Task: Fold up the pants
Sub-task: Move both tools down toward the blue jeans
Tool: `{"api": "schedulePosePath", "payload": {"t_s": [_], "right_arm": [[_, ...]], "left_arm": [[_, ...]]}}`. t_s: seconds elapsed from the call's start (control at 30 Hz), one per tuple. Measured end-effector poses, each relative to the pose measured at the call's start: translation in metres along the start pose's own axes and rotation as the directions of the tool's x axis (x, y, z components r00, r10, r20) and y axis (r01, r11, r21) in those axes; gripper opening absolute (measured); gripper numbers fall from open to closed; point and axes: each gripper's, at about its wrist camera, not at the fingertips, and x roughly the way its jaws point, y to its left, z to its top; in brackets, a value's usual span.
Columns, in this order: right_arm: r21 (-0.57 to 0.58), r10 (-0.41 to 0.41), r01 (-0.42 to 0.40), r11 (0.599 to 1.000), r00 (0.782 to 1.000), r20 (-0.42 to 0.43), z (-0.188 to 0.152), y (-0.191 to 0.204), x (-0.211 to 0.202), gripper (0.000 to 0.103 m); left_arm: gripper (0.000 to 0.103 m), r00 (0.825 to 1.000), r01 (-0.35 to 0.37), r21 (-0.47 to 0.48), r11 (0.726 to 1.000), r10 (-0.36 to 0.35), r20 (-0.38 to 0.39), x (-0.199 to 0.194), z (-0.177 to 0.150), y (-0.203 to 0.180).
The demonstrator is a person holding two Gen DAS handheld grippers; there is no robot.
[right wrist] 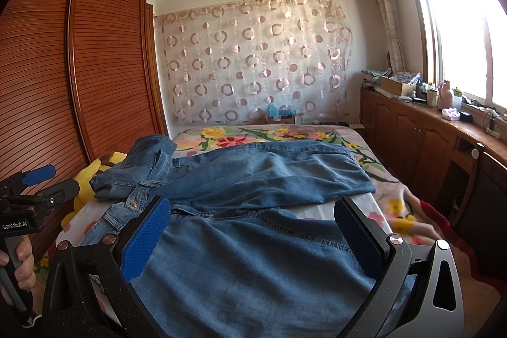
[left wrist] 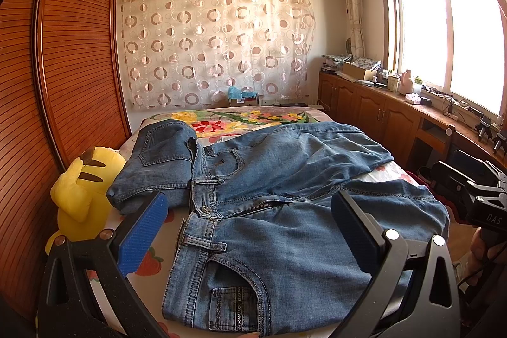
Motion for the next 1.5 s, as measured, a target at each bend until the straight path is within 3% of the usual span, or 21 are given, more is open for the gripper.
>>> {"api": "schedulePosePath", "payload": {"t_s": [0.93, 1.37, 1.5], "right_arm": [[-0.011, -0.022, 0.021, 1.0, 0.99, -0.137, -0.012, -0.021, 0.027, 0.103], [-0.037, -0.025, 0.016, 0.999, 0.963, -0.27, -0.021, -0.027, 0.039, 0.103], [-0.039, -0.025, 0.014, 0.999, 0.951, -0.309, -0.02, -0.029, 0.037, 0.103]], "left_arm": [[0.103, 0.988, -0.021, -0.026, 0.999, 0.017, -0.151, 0.047, -0.044, 0.037], [0.103, 0.969, -0.018, -0.065, 0.998, 0.002, -0.248, 0.062, -0.087, 0.079], [0.097, 0.961, -0.006, -0.09, 0.996, -0.019, -0.275, 0.061, -0.1, 0.091]]}}
